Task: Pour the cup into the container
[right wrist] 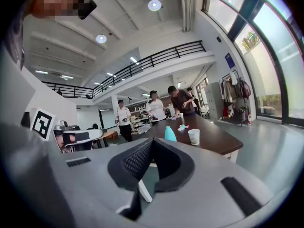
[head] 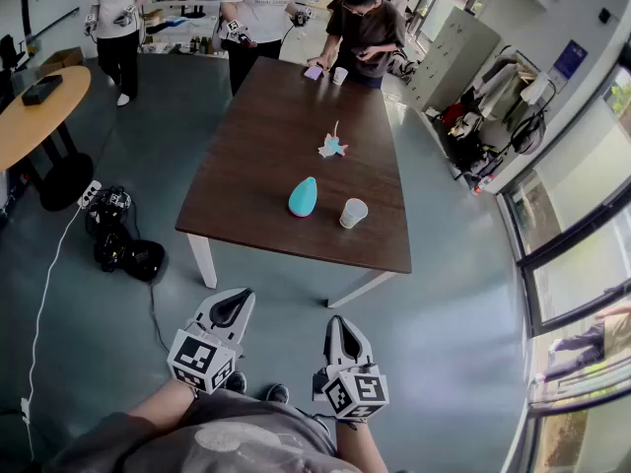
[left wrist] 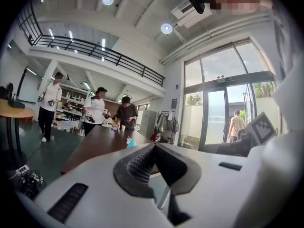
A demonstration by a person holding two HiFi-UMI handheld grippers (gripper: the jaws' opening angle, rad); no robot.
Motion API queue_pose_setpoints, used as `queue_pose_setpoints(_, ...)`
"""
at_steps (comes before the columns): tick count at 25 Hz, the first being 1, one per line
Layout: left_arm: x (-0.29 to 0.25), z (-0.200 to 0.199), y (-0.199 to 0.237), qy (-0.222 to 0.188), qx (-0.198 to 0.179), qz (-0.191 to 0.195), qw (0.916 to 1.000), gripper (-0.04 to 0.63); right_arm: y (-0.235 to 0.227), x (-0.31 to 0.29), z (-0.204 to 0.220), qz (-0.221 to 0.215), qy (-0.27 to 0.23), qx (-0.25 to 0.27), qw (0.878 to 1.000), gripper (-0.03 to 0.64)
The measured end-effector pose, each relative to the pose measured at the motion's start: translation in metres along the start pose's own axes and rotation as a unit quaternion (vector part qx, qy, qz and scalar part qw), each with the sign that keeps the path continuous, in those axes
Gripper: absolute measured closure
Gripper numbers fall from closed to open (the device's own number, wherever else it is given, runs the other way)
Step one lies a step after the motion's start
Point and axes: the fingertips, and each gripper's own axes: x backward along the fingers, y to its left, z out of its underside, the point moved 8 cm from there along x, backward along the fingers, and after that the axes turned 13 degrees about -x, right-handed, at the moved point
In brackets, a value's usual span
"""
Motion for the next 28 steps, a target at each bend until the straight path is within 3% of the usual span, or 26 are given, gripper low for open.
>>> queue_pose_setpoints(14, -0.021, 0.019, 0.030, 0.011, 0.026, 0.011, 0.9995, 0.588, -0.004, -0.025, 0.007, 0.014, -0.005, 0.011, 1.000, 0.629)
queue_pose_setpoints(21, -0.068, 0.015, 0.021, -0.005, 0.024, -0.008, 0.9997, 0.588, -0.054, -0.058, -0.020, 0.011, -0.016, 0.007, 1.000, 0.629)
queue_pose_setpoints(28, -0.133, 0.004, 0.015, -0.008, 0.003, -0.067, 0.9977, 0.588, -0.117, -0.109, -0.055, -0.010, -0.005, 0.002, 1.000, 0.629)
